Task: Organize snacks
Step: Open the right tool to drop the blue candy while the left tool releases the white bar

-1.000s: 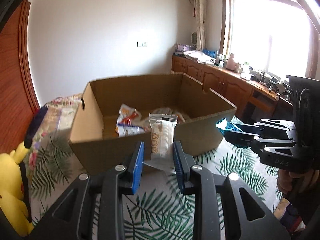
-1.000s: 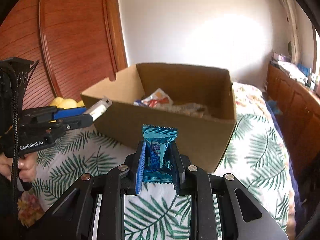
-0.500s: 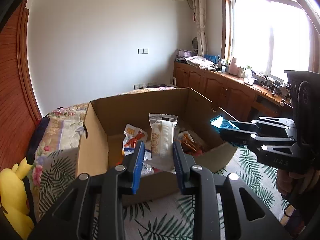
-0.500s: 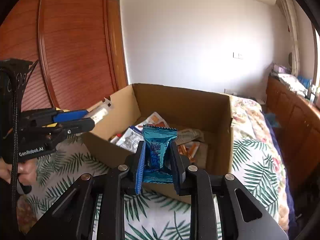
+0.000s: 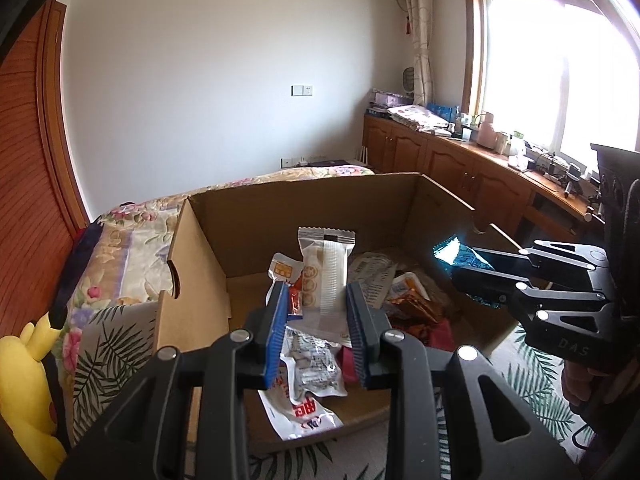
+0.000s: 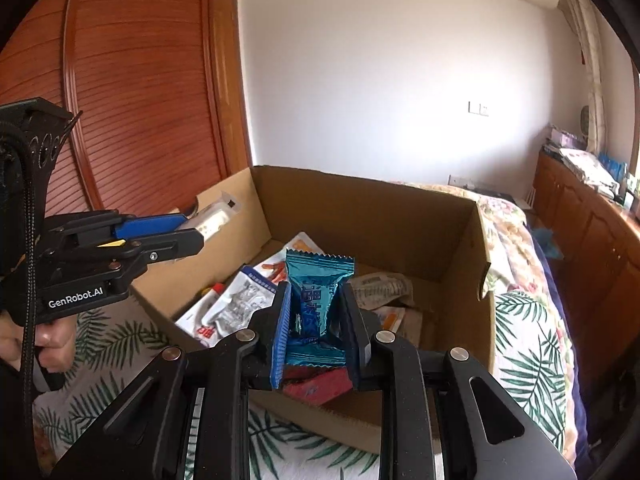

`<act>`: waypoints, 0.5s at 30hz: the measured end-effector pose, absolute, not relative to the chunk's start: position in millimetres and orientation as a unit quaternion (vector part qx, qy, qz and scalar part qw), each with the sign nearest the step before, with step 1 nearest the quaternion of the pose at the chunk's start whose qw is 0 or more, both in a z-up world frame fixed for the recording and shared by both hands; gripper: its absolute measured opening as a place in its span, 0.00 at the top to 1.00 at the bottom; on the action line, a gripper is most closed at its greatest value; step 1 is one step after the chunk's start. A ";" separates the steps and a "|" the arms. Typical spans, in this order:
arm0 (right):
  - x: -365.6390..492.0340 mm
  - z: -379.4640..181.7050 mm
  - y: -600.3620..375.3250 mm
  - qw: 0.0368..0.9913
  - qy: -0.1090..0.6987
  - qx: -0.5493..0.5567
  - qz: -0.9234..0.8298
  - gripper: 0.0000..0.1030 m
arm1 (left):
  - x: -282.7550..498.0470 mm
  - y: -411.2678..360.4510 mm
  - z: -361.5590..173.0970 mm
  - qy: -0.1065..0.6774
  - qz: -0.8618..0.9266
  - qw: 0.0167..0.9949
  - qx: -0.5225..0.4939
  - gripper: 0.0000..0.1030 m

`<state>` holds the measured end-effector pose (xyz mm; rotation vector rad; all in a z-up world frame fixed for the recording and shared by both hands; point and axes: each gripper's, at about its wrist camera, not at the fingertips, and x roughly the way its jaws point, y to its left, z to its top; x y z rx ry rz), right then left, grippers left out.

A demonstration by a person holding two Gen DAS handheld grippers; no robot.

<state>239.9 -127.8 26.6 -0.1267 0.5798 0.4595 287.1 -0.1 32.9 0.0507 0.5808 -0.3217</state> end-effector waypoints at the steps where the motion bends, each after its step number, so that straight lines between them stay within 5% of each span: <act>1: 242.2 25.3 -127.8 0.930 0.285 -0.062 0.224 0.79 | 290.0 0.7 31.0 0.287 -0.157 0.945 0.025 0.73; 15: 256.2 14.2 -130.6 0.926 0.302 -0.053 0.218 0.77 | 302.9 -7.8 16.9 0.303 -0.146 0.941 0.030 0.73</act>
